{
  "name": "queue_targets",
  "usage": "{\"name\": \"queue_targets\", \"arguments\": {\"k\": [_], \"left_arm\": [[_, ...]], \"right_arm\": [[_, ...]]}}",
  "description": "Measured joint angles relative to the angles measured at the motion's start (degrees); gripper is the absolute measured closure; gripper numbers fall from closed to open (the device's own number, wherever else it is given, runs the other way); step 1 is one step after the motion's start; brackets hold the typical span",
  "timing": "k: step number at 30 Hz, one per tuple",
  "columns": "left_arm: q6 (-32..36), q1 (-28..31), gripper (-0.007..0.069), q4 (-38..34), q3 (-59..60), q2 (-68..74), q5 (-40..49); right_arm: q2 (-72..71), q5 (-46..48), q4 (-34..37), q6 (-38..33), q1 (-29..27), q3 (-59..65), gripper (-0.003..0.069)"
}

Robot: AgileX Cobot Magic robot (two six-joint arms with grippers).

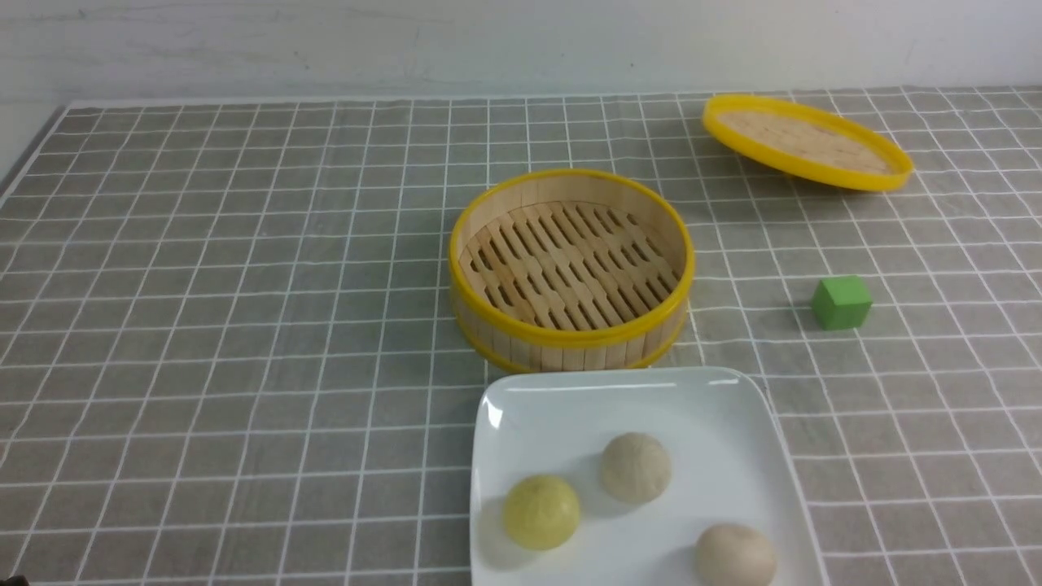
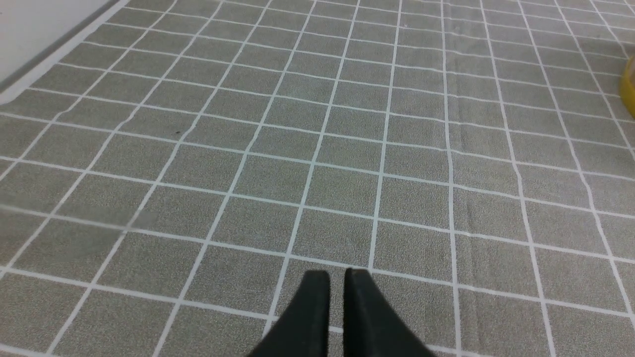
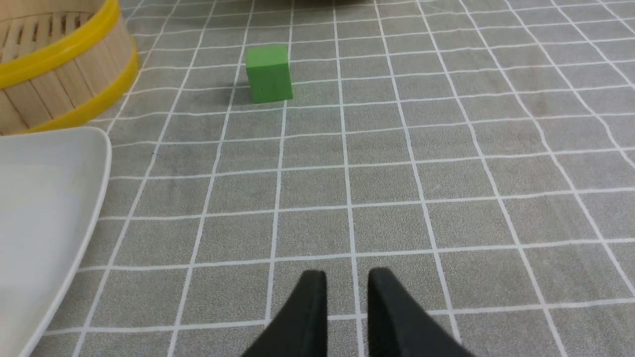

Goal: Put the steamed buns into the plate on the grey tablecloth.

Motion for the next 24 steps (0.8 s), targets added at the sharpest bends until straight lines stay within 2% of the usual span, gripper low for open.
{"name": "queue_targets", "arguments": {"k": [24], "left_arm": [[0.0, 0.0, 0.0537, 0.0, 0.0, 0.0, 0.0]], "right_arm": [[0.0, 0.0, 0.0, 0.0, 0.0, 0.0, 0.0475]]}}
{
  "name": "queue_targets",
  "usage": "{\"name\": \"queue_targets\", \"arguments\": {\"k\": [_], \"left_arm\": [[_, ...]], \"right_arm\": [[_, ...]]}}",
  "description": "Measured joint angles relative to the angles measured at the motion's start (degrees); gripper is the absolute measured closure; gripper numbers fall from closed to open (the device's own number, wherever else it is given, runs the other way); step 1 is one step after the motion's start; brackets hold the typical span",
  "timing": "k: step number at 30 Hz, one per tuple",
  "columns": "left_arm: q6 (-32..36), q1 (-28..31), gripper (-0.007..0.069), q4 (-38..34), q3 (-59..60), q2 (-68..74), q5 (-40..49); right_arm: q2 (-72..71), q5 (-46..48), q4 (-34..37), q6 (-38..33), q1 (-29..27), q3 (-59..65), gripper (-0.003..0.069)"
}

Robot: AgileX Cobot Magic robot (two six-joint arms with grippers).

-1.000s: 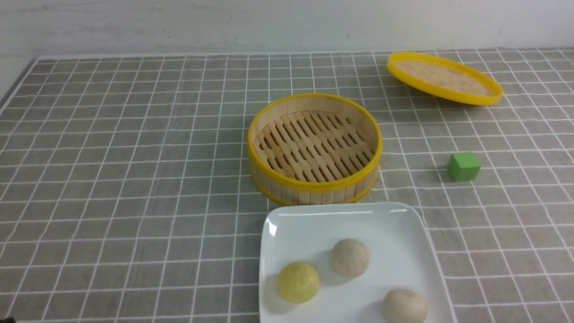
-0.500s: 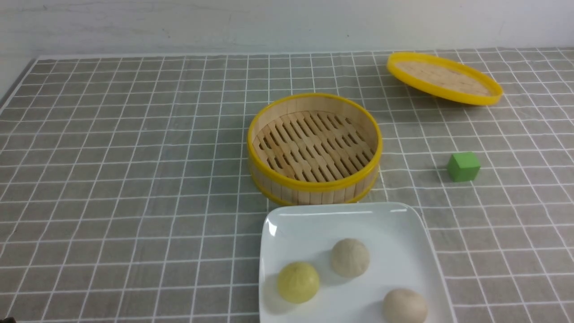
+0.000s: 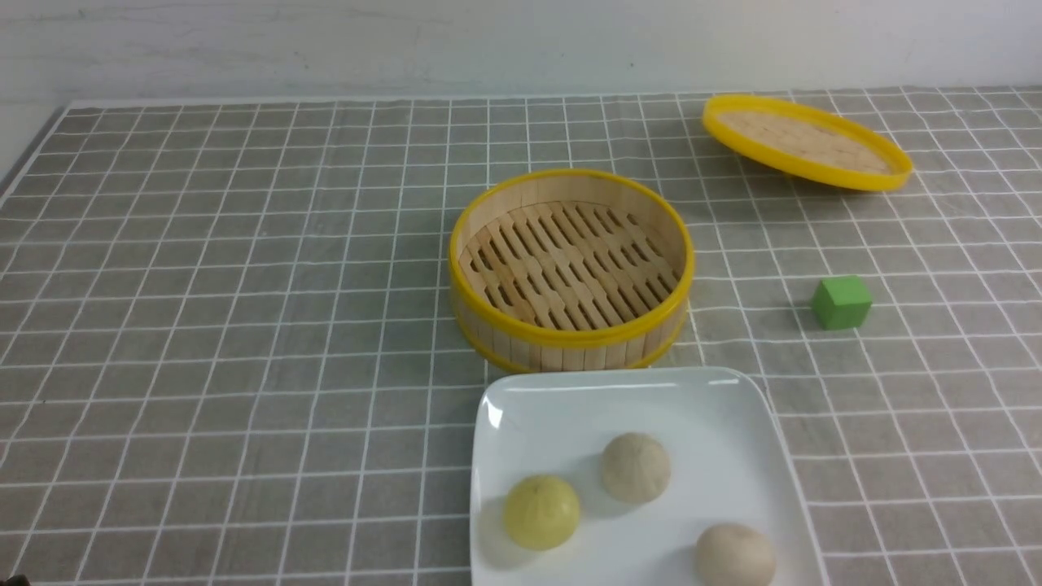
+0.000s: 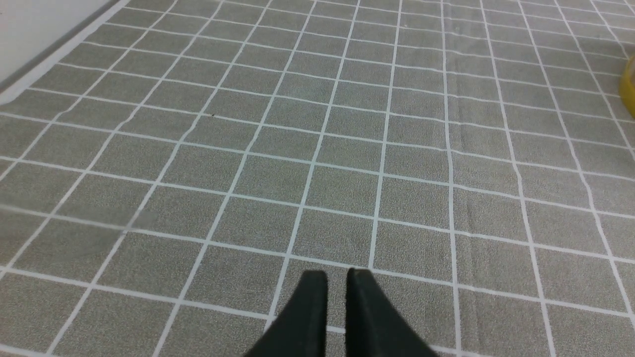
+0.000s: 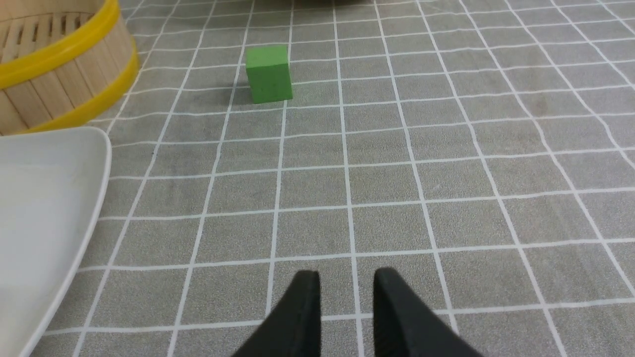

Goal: Put the steamed buns into the plate on the grey tablecloth.

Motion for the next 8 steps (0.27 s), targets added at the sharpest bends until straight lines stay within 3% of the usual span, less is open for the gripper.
{"name": "queue_targets", "arguments": {"k": [8], "left_arm": [[0.0, 0.0, 0.0531, 0.0, 0.0, 0.0, 0.0]], "right_arm": [[0.0, 0.0, 0.0, 0.0, 0.0, 0.0, 0.0465]]}}
